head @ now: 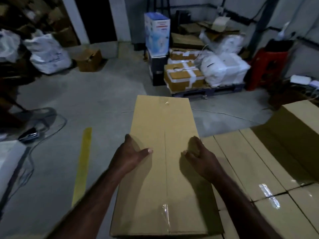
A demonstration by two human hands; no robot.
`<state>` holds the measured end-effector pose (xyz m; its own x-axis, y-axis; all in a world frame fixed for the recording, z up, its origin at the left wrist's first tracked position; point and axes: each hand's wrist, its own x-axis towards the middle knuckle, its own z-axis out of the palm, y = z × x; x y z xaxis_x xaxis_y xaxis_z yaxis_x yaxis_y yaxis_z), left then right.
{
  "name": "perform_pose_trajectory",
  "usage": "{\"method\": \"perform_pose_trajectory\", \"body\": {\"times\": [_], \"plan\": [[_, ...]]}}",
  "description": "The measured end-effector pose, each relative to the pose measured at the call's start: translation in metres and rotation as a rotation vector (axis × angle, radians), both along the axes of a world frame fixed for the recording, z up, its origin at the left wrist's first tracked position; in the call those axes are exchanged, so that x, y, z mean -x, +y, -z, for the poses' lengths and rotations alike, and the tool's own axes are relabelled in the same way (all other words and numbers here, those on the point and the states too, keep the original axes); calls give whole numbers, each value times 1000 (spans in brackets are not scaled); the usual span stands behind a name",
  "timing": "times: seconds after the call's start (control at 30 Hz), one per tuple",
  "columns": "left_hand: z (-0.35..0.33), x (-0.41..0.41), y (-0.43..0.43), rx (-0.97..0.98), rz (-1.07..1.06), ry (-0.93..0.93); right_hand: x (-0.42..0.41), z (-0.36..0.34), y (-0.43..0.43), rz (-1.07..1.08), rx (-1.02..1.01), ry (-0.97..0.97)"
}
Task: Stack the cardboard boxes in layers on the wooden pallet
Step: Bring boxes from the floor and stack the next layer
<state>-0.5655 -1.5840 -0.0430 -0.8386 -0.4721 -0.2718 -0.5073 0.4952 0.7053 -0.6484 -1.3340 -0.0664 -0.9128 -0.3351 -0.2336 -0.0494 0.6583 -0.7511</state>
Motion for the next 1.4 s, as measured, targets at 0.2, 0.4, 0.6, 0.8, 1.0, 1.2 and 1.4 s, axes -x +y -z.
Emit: {"method": "perform_pose_trajectory", "body": {"times": [0.2, 0.4, 0.6, 0.8, 1.0, 1.2, 1.4], "plan": [[-5, 120, -26, 11, 231, 29, 68, -12, -8, 233, 66, -58], [6, 273, -56, -77, 532, 29, 130, -5, -30, 602, 99, -41], [17, 399, -84, -178, 795, 27, 180, 3, -90, 919, 118, 13], [-8, 500, -84, -211, 1027, -14, 231, -5, -133, 1179, 58, 4], [-19, 582, -54, -239, 1202, -33, 283, -6, -136, 1334, 44, 52], [-16, 671, -1, -203, 1340, -53, 353, 4, -117, 1508, 70, 75], [-16, 753, 89, -140, 1489, -110, 416, 6, -77, 1680, 80, 65]]}}
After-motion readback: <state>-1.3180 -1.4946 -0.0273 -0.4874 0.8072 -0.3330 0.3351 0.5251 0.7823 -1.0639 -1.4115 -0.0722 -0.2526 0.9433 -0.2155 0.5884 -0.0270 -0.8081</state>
